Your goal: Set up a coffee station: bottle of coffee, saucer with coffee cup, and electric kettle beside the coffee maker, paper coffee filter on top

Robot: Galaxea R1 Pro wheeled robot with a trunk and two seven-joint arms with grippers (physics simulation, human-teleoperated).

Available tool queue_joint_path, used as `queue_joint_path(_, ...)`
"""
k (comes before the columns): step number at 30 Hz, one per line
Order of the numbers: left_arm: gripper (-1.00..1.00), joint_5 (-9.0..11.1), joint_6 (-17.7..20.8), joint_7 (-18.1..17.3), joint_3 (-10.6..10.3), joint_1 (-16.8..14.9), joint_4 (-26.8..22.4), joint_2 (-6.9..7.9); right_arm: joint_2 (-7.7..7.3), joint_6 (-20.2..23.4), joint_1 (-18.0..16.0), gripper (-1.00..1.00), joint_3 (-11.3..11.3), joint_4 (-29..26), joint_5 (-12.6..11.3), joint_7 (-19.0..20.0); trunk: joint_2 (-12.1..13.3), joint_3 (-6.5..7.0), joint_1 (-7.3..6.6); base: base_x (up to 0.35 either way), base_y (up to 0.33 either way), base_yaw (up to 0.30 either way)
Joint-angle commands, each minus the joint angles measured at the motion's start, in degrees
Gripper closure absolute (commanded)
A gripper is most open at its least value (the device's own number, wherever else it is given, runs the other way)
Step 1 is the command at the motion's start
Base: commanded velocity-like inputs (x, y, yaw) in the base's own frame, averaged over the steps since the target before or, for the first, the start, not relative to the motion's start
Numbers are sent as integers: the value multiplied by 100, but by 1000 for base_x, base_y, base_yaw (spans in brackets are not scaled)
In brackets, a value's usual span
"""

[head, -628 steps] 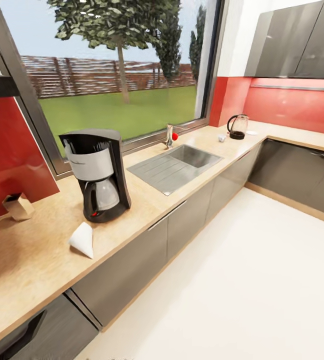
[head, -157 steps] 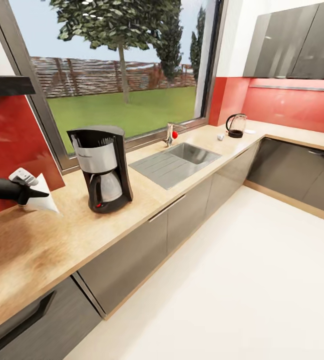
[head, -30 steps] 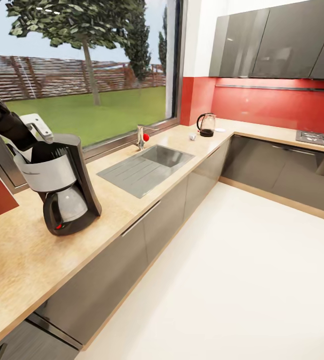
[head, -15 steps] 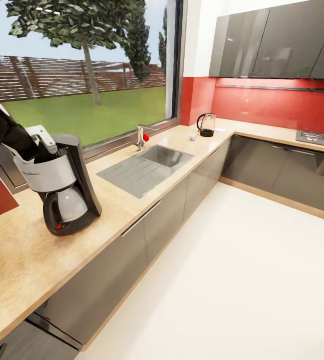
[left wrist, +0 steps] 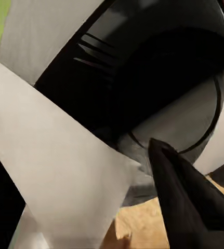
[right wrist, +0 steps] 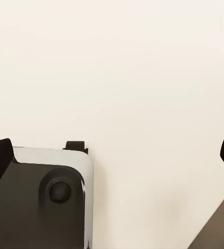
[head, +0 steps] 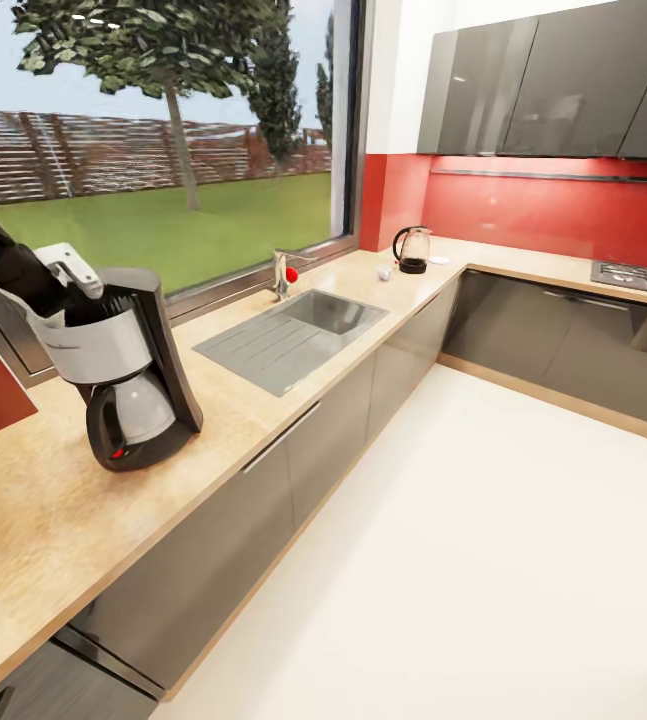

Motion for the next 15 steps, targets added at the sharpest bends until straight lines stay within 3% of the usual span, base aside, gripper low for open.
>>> queue_joint_path(1,-100,-35,56,-44,19,-10,-4,5,0,-16,-3,-100,-3,1,6,-3,-11,-12,3,0,0,0)
queue_joint_path(15,-100,-38,45,-48,72,-13,-4,3,-3,-16,-3,-100,-3,1,4,0,-11,-12,3,0,0,0)
